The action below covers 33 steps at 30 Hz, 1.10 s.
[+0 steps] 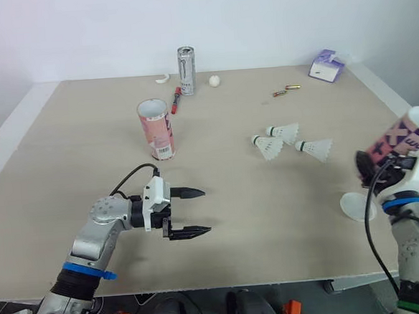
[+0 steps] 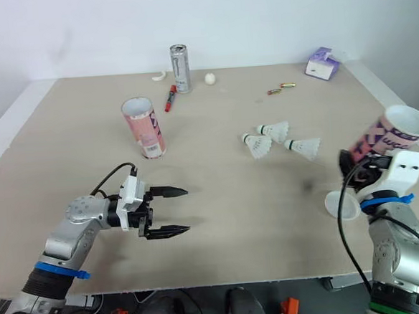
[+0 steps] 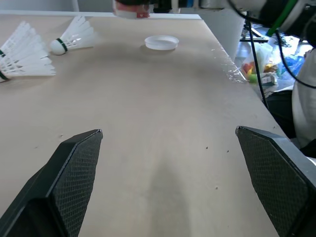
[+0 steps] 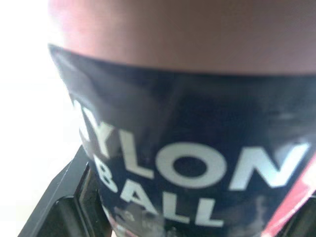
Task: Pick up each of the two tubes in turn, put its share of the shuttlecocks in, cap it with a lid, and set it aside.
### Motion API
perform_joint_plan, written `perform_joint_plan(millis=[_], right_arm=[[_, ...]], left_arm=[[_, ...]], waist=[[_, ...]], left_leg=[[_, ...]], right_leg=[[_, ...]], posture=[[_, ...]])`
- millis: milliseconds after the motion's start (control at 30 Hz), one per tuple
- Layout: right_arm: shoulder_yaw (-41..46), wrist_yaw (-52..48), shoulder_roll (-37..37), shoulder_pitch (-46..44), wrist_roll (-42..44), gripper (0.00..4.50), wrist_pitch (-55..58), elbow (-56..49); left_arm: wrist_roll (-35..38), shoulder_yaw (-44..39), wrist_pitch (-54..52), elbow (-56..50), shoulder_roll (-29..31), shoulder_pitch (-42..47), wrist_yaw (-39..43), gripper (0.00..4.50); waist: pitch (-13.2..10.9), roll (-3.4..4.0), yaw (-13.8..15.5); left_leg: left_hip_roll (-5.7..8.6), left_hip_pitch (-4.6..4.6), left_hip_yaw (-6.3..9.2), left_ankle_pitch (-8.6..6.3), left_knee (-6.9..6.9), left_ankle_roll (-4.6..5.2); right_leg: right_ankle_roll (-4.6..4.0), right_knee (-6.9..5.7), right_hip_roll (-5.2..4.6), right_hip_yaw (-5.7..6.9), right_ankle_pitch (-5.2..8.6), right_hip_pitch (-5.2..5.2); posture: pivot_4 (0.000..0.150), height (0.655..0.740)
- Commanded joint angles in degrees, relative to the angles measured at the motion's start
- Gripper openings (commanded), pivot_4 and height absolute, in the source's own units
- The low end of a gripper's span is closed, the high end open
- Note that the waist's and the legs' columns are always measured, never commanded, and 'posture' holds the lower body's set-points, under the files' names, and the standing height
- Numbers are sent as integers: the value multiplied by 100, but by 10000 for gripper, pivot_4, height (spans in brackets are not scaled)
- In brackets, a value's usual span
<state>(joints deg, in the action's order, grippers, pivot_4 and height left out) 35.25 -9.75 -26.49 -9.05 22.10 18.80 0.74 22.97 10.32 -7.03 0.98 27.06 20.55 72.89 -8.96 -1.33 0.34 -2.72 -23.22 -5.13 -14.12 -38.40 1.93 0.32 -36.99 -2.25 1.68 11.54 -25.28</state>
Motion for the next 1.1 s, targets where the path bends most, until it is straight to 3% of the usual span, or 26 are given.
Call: perform_joint_plan(millis=[33,233,433,1100], right_arm=[[321,520,-187,-147,-190,37216,-65,253],[247,672,-407,-225,-461,37216,-358,1036],[139,605,-490,-329,-586,37216,-745,1474],[347,936,-546,-666,-475,37216,-1204,2153]], left_arm=[[71,-39,-22,-240,4,13,-17,45000],[87,-43,-54,-292,-17,-21,-49,45000],[156,-38,-137,-354,-55,1,-16,45000],[78,-17,-153,-511,-83,-80,-67,45000]], waist=[[1,1,-1],[3,5,-4],[4,7,-28],[5,8,-147]], left_leg=[[0,0,0,0,1,0],[1,2,-2,0,2,0],[4,3,-3,1,1,2],[15,-1,-9,-2,3,8]], right_leg=[[0,0,2,-2,0,0],[3,0,26,-41,0,1],[13,0,96,-160,0,1],[46,0,140,-292,11,3]], posture=[[1500,7400],[1500,7400],[1500,7400],[1500,7400]])
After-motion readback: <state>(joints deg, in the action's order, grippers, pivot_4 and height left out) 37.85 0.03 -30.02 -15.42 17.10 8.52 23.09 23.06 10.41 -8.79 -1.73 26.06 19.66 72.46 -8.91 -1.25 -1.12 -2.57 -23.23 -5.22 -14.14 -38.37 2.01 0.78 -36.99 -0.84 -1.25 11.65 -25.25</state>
